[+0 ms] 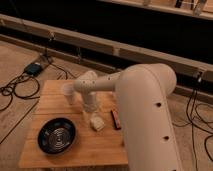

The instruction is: Place the white sponge in the ceramic cup

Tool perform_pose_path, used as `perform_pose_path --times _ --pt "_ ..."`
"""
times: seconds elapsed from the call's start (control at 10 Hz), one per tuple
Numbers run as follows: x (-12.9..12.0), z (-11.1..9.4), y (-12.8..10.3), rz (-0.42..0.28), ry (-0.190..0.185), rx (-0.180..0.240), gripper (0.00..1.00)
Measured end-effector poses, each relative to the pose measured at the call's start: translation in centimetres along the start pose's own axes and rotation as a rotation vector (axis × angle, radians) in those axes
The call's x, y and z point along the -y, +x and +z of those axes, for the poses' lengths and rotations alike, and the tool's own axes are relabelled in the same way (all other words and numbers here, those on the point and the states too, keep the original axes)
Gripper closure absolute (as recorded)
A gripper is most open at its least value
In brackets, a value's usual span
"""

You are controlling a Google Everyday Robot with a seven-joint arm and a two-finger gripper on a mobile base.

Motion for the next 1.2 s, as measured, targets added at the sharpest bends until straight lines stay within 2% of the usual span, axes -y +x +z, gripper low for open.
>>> perform_pose_path --times 0.6,0.9,1.0,1.2 --pt "1.0 0.9 -1.1 -0.065 0.037 -0.145 0.35" --pt "0.5 1.9 -1.0 -0.083 0.048 -0.240 0.35" --pt "0.5 2.2 -0.8 -0.077 0.051 -0.278 0.38" --pt "0.9 2.5 -0.8 -0.045 0.067 -0.327 0.57"
